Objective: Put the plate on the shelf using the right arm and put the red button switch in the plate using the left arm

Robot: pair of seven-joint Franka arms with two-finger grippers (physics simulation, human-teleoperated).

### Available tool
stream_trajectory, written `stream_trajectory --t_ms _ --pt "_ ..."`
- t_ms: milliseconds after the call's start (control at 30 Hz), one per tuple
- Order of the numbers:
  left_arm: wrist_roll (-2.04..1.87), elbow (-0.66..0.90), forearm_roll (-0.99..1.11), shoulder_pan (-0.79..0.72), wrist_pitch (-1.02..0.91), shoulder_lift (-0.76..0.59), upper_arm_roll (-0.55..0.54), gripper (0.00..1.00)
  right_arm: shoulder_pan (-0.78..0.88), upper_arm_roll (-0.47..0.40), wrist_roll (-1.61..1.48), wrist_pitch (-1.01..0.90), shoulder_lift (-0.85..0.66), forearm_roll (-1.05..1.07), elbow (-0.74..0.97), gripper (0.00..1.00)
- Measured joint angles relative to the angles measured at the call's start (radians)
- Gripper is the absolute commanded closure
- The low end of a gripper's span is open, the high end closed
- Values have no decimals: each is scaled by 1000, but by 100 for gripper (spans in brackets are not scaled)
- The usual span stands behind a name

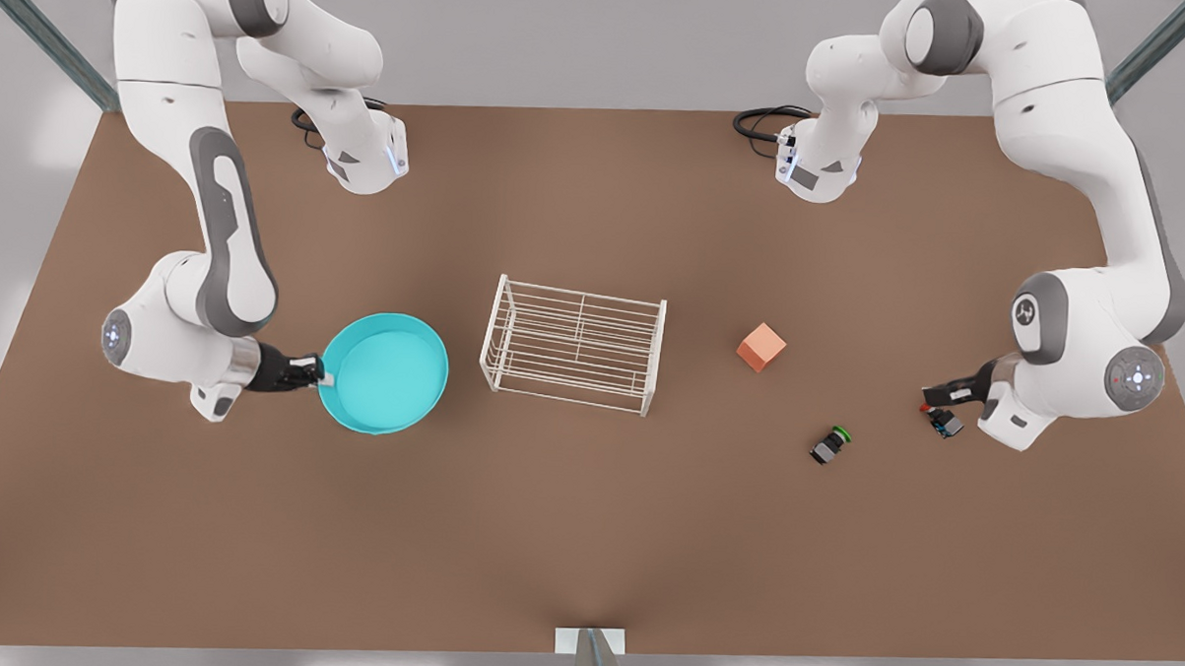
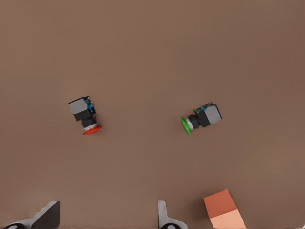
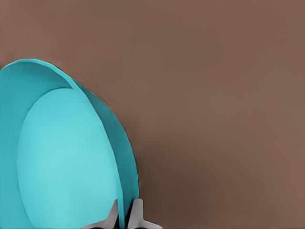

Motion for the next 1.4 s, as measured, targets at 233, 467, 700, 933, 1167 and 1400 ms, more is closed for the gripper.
stream_trajectory --t_ms 233,467,700,933,1167,1400 --pt "-108 -209 -3 45 236 31 3 0 4 94 17 -103 -108 21 13 77" --pt "-96 -374 -83 133 448 19 5 0 164 131 72 -125 -82 25 43 76" --pt "-76 -398 -94 151 655 122 5 0 315 131 172 -57 65 22 139 76" --pt "-62 -392 -87 159 829 187 7 0 407 130 281 28 119 43 176 74" --pt "-52 -385 -80 166 892 192 11 0 425 132 363 69 120 81 143 6" --pt "-46 -385 -79 171 913 199 11 7 420 80 418 -51 -14 38 340 0"
